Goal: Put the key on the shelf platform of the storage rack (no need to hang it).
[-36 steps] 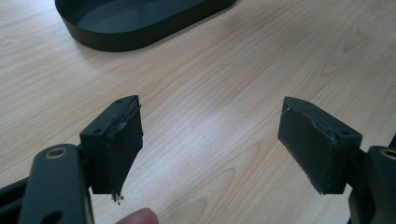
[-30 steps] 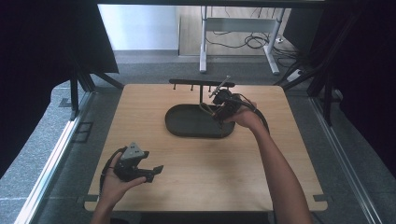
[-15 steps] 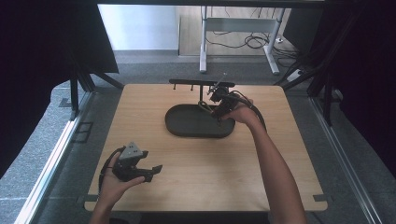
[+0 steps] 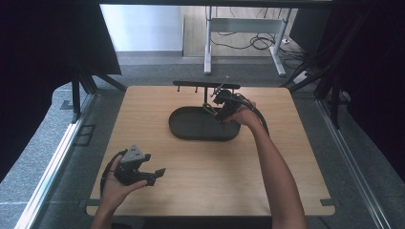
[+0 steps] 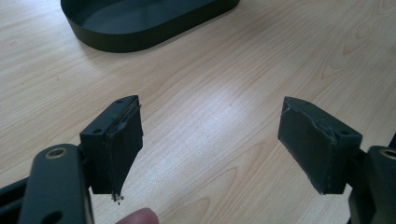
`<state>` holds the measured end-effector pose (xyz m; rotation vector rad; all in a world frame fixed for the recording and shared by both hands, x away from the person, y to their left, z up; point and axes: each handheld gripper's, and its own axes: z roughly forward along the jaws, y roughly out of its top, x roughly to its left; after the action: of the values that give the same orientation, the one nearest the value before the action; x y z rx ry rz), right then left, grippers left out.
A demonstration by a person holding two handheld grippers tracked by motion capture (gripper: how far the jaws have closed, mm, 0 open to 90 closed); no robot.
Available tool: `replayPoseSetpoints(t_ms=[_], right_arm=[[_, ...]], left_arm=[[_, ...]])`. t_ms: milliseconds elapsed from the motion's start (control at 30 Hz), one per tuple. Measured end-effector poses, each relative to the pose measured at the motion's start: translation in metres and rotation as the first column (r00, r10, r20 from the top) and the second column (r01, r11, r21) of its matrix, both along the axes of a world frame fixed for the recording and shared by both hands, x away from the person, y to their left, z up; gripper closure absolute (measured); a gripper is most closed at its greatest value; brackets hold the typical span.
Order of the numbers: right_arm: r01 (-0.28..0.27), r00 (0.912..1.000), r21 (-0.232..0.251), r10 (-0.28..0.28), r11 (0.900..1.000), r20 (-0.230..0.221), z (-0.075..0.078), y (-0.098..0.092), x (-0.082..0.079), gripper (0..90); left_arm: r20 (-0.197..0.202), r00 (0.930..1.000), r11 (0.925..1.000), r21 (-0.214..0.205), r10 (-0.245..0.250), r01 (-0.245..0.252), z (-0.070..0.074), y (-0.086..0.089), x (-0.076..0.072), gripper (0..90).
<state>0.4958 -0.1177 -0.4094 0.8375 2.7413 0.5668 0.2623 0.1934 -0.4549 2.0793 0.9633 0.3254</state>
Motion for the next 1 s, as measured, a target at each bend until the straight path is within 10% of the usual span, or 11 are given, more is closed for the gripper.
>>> replayPoseSetpoints(t_ms=[1000], right_arm=[[0.041, 0.9991, 0.0, -0.041, 0.9992, 0.012, -0.048, -0.009, 0.007, 65.5]], left_arm=[[-0.004, 1.0, 0.9999, 0.008, -0.008, 0.008, -0.001, -0.002, 0.001, 22.3]])
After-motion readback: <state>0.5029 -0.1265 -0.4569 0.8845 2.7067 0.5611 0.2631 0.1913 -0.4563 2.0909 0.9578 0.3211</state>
